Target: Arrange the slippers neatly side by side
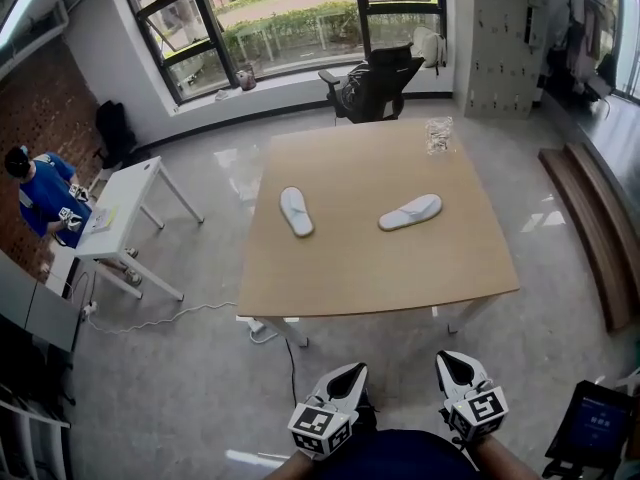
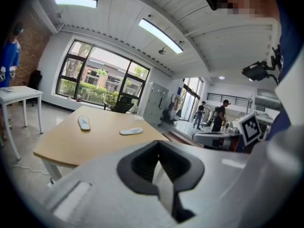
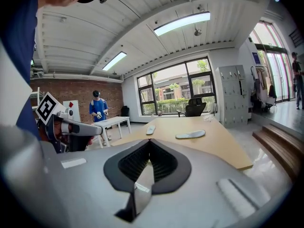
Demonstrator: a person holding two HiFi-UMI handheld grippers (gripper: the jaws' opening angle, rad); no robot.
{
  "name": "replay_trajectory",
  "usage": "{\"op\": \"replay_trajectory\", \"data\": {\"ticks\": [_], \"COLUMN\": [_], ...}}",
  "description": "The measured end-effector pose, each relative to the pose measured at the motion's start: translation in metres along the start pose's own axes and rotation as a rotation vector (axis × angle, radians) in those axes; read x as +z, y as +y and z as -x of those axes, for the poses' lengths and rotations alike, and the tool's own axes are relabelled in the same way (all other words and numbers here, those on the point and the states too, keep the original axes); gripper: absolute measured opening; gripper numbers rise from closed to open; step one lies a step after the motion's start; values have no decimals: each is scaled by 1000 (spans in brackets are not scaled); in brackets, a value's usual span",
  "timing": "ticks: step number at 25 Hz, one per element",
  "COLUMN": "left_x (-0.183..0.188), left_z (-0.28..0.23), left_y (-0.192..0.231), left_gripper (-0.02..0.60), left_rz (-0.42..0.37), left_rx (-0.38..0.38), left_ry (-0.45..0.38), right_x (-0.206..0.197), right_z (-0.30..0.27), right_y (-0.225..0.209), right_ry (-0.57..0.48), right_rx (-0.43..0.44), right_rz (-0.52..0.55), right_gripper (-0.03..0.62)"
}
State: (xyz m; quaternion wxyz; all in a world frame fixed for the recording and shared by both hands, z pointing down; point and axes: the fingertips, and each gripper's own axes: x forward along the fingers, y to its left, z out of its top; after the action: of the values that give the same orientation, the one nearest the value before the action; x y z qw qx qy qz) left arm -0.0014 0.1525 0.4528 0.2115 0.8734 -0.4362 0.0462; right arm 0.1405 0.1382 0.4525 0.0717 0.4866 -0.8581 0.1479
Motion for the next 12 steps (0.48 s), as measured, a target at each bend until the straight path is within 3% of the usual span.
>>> {"op": "replay_trajectory", "data": {"ticks": [12], "left_x": [42], "left_z": [-27], "left_y": [99], "left_gripper": [3], "left_rz": [21], "left_rx": [-42], "left_ry": [-11], "right_x": [28], "right_z": [-95], "right_y": [9], "right_ry": [38], "right_rx": [-49], "right_rz": [19], "right_gripper": [5]}}
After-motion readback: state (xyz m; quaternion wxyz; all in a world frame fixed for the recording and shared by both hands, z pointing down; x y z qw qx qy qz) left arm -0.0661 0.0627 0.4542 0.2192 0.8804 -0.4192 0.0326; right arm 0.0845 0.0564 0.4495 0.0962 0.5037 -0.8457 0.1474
